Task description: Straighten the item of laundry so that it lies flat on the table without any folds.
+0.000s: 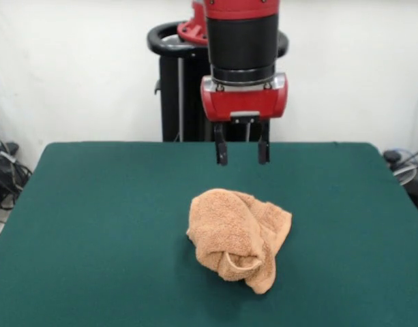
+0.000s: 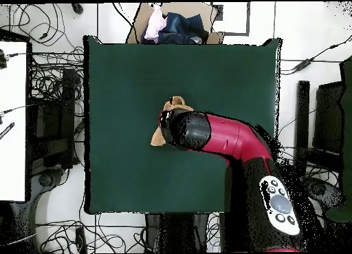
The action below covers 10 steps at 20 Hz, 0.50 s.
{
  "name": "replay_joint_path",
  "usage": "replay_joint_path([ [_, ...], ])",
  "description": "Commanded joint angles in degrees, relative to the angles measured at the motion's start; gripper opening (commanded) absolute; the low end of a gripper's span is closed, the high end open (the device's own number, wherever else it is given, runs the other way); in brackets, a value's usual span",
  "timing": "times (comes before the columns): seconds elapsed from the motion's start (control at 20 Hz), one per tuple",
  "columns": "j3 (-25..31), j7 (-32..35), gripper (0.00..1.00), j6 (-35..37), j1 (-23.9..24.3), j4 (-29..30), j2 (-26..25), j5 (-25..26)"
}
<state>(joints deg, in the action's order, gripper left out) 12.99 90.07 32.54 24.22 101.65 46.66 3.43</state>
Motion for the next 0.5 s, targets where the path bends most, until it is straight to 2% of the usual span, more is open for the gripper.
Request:
replay_joint_path([
  [0.05, 5.8, -1.8, 1.00, -1.4, -0.3, -0.6, -1.1, 4.2],
  [0.3, 7.6, -1.4, 1.00, -6.3, 0.8, -0.8, -3.3, 4.8],
  [0.5, 6.0, -0.4, 1.00, -3.4, -0.3, -1.6, -2.4, 4.7],
])
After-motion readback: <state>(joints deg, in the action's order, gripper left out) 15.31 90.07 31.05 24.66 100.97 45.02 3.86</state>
